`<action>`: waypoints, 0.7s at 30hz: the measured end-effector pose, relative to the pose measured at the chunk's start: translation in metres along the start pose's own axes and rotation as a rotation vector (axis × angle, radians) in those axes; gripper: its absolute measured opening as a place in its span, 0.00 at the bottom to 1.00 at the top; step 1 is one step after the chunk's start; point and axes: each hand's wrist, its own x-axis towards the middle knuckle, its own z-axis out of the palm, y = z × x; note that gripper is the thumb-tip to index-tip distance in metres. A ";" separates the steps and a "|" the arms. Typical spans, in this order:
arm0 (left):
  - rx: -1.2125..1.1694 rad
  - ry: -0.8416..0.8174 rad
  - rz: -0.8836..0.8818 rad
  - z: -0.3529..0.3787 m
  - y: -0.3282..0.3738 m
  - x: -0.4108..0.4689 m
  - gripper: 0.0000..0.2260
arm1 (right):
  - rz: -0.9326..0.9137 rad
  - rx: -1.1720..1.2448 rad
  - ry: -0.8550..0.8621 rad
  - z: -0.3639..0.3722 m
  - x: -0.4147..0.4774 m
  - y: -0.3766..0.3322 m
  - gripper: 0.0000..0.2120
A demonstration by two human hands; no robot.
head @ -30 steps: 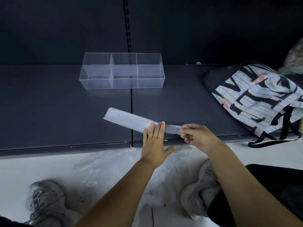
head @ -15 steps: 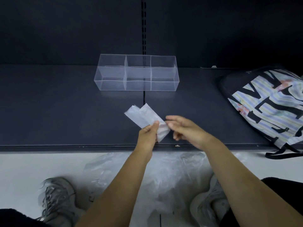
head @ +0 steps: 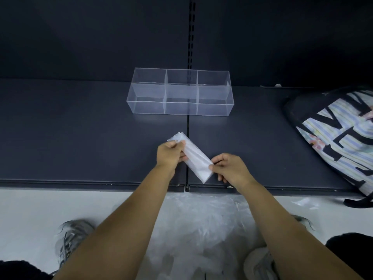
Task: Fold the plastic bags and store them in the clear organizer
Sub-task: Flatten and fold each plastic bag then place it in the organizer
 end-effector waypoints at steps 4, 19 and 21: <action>0.089 0.057 0.055 -0.004 0.008 0.019 0.06 | 0.038 0.024 0.014 0.000 0.004 -0.004 0.06; 1.138 -0.324 0.862 -0.020 -0.066 -0.059 0.33 | 0.186 -0.046 -0.069 -0.004 0.000 -0.021 0.08; 1.055 -0.258 0.876 -0.018 -0.064 -0.063 0.26 | 0.214 -0.007 -0.095 -0.007 -0.009 -0.025 0.07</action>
